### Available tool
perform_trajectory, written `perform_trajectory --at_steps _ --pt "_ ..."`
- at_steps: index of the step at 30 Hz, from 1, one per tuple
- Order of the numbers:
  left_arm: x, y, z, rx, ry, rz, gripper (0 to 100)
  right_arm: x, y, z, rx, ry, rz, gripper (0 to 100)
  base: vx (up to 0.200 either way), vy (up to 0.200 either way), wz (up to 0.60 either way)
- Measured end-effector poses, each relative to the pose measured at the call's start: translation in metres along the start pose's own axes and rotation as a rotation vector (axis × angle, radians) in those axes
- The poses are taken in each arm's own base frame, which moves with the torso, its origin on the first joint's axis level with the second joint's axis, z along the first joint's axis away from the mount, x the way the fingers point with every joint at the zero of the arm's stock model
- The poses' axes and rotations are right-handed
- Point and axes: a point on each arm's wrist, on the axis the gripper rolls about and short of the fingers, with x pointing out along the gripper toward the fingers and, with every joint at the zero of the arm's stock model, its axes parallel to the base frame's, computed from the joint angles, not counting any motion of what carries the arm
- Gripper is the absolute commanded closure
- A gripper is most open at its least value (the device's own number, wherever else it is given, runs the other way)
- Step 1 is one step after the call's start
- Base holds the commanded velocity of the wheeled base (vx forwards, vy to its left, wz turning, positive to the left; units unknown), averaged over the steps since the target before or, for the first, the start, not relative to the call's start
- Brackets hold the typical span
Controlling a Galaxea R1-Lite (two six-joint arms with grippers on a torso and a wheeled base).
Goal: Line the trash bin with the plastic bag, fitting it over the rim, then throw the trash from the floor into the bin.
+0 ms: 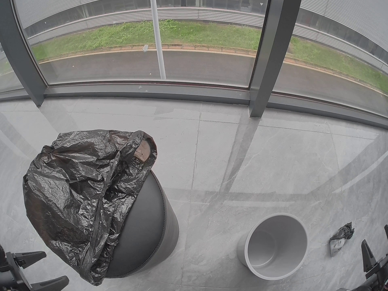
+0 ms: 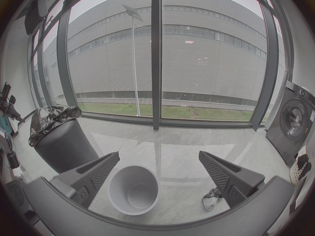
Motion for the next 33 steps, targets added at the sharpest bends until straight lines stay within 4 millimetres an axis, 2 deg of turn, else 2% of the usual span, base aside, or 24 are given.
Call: perform_trajectory --at_steps 4,8,16,21,33 --pt "0.017 0.001 0.011 -0.066 0.138 -0.055 0 0.0 0.0 0.0 0.0 0.0 0.0 0 0.0 0.0 0.0" --pt "0.03 0.002 0.018 -0.08 0.195 -0.078 0 0.0 0.0 0.0 0.0 0.0 0.0 0 0.0 0.0 0.0" --pt "0.049 0.01 0.014 -0.088 0.292 0.05 0 0.0 0.0 0.0 0.0 0.0 -0.001 0 0.0 0.0 0.0" --pt "0.059 0.01 0.012 -0.066 0.367 0.042 0 0.0 0.0 0.0 0.0 0.0 -0.001 0 0.0 0.0 0.0" --pt "0.092 0.012 0.023 -0.033 0.376 0.082 0 0.0 0.0 0.0 0.0 0.0 -0.001 0 0.0 0.0 0.0"
